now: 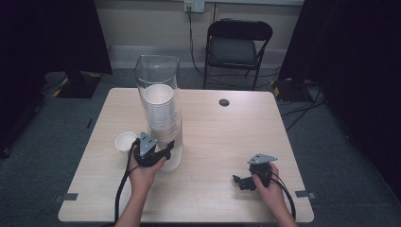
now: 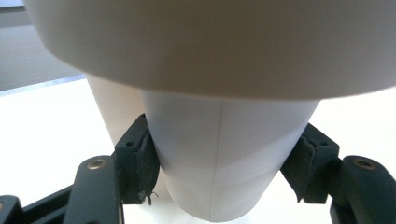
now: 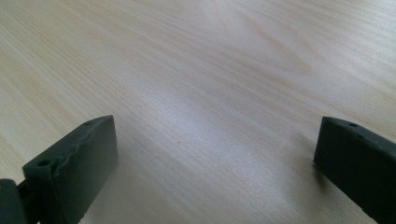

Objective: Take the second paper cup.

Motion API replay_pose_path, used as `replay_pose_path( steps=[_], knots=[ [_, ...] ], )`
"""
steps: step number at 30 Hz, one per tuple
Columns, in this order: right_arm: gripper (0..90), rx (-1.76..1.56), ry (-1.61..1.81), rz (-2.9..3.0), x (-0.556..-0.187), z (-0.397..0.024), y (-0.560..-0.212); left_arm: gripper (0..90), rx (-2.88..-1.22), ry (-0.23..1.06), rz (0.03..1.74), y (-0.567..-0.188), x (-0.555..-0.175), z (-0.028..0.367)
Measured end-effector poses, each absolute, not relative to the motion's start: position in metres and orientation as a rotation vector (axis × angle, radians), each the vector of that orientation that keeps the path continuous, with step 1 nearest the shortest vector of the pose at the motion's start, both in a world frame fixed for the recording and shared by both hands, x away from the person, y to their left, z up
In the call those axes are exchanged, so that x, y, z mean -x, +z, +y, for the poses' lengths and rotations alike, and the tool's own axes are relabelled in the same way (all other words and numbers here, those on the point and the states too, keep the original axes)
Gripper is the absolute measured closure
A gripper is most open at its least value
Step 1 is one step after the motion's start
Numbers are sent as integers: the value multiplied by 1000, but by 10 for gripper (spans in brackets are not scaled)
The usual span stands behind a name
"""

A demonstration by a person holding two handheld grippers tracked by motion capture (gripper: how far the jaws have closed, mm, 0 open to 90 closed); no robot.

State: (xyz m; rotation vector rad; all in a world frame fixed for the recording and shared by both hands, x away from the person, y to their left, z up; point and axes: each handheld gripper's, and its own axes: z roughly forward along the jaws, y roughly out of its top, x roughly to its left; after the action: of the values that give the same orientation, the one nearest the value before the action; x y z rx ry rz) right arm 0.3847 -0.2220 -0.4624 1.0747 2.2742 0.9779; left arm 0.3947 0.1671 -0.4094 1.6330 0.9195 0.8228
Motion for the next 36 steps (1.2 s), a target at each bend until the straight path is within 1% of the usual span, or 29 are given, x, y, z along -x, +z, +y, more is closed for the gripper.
replay_pose_path(
  steps=[3,4,5,6,7,8,11,12,15,19,25,26,36],
  knots=[
    [0,-1075,977,2274,-385,-222,-462,360,-1626,809,917,-411,-394,168],
    [0,-1075,977,2274,-385,-222,-462,378,-1858,787,987,-425,-397,165],
    [0,-1075,977,2274,-385,-222,-462,378,-1858,787,987,-425,-397,165],
    [0,-1073,978,2275,-385,-222,-462,378,-1904,733,1043,-444,-398,163],
    [0,-1073,978,2275,-385,-222,-462,373,-1737,738,1060,-460,-392,164],
    [0,-1071,977,2273,-384,-222,-463,370,-1763,731,1019,-461,-390,161],
    [0,-1066,981,2279,-385,-222,-463,367,-1809,715,989,-454,-389,159],
    [0,-1058,984,2283,-385,-222,-463,366,-1853,671,969,-453,-387,159],
    [0,-1059,981,2284,-386,-222,-462,363,-1851,640,951,-454,-383,161],
    [0,-1057,983,2286,-386,-222,-462,361,-1885,623,912,-453,-377,159],
    [0,-1058,981,2284,-386,-222,-462,358,-1893,628,873,-452,-368,158],
    [0,-1059,981,2284,-386,-222,-462,357,-1885,608,870,-454,-366,158],
    [0,-1083,974,2267,-385,-219,-462,351,-1901,563,809,-457,-357,155]
  ],
)
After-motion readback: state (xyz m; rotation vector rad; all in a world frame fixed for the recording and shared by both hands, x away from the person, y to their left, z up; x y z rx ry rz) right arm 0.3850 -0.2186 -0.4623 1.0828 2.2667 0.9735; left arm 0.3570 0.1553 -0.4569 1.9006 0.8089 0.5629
